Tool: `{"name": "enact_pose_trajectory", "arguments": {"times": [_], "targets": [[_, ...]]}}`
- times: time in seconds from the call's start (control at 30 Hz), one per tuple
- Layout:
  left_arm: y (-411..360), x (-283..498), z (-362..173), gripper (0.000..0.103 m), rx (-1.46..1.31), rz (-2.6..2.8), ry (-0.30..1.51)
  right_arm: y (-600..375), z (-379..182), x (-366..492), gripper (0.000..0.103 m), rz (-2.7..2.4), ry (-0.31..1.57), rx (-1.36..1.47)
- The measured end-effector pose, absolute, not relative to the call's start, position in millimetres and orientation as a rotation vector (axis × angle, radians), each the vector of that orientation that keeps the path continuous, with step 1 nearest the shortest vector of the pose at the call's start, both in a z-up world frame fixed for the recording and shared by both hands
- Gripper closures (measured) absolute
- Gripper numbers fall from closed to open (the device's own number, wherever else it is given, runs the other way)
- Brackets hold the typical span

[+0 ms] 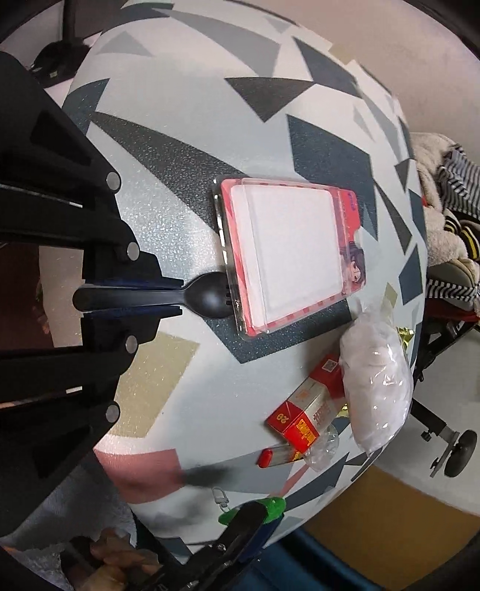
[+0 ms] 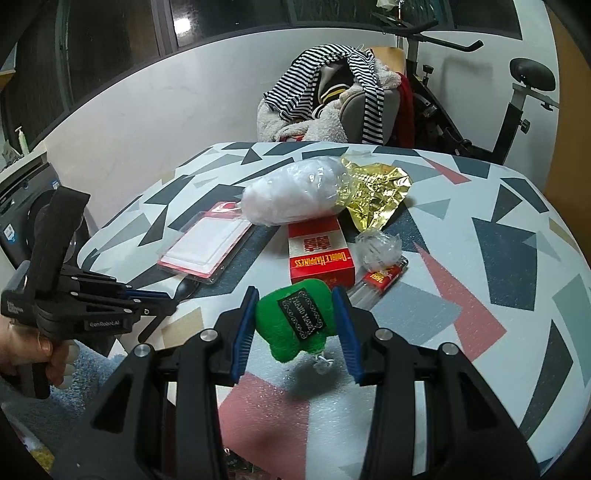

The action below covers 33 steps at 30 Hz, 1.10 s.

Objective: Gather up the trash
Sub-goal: 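Grasp the black plastic spork with the left gripper while the right holds the pouch, then carry pouch and spork over the brown bin and open the left gripper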

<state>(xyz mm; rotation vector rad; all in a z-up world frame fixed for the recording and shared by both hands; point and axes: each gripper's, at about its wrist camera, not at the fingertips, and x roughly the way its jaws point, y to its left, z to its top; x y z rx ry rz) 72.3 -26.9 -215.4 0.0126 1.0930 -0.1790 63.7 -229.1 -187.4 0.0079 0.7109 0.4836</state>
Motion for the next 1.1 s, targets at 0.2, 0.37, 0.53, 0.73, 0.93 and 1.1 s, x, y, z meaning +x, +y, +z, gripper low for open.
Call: {"name": "enact_pose_trajectory", "arguments": {"times": [0.2, 0.37, 0.53, 0.73, 0.93, 1.1], "targets": [[-32.8, 70.8, -215.8, 0.094, 0.088, -0.206, 1.063, -228.2, -187.5, 59.4, 0.06, 0.48, 0.714, 0.01], [-18.7, 74.4, -210.0, 0.094, -0.061, -0.37, 1.108, -228.8, -180.7, 53.6, 0.06, 0.478, 0.703, 0.003], [-27.8, 61.9, -196.8, 0.094, -0.068, -0.484, 1.099, -234.4, -175.0, 53.9, 0.06, 0.463, 0.697, 0.013], [-32.7, 54.4, -185.6, 0.094, -0.086, -0.498, 1.038, -233.9, -168.9, 48.6, 0.06, 0.463, 0.692, 0.028], [-28.8, 35.7, -173.3, 0.094, -0.078, -0.536, 0.973, -230.2, -161.8, 34.3, 0.06, 0.477, 0.679, 0.017], [-18.5, 8.6, -172.6, 0.094, -0.095, -0.576, 0.953, -225.2, -155.3, 14.0, 0.06, 0.495, 0.663, 0.024]]}}
